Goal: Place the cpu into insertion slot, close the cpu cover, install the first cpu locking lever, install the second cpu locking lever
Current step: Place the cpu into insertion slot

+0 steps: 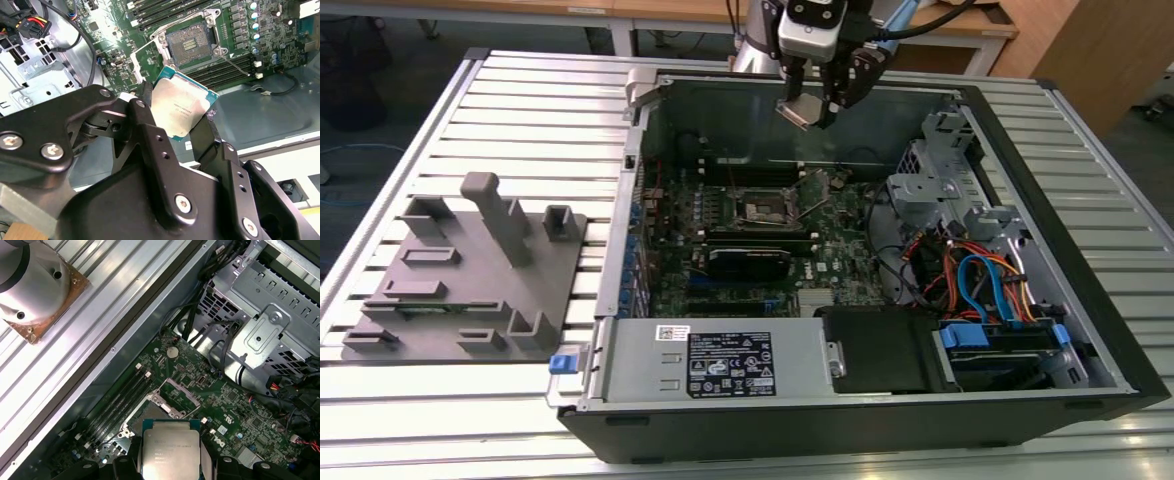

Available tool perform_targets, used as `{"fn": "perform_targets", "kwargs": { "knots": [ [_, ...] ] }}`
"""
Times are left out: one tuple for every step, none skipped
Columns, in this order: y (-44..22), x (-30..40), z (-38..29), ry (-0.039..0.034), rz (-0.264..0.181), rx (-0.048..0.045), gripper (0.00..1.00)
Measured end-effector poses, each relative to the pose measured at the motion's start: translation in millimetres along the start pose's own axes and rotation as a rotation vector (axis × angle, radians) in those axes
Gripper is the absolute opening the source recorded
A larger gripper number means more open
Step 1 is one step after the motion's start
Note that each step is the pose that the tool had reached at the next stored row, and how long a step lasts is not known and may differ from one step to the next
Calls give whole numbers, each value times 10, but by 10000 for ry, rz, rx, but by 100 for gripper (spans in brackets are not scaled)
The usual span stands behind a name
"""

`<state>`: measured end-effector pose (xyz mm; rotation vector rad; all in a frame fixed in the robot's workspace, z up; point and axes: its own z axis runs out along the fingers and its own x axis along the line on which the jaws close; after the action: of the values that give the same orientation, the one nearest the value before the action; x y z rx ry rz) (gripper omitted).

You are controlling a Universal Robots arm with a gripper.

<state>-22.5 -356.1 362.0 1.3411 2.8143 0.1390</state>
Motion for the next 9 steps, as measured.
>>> {"fn": "perform_targets", "kwargs": {
  "knots": [
    [0, 0, 0, 0, -1, 0, 54],
    [0, 0, 0, -1, 0, 1, 54],
    [0, 0, 0, -1, 0, 1, 54],
    [0, 0, 0, -1, 1, 0, 54],
    [0, 0, 0, -1, 2, 1, 54],
    [0, 0, 0, -1, 7, 0, 54],
    [0, 0, 0, -2, 19, 0, 54],
    [0, 0, 0, -4, 37, -1, 54],
    [0, 0, 0, -6, 64, -1, 54]
  ]
}}
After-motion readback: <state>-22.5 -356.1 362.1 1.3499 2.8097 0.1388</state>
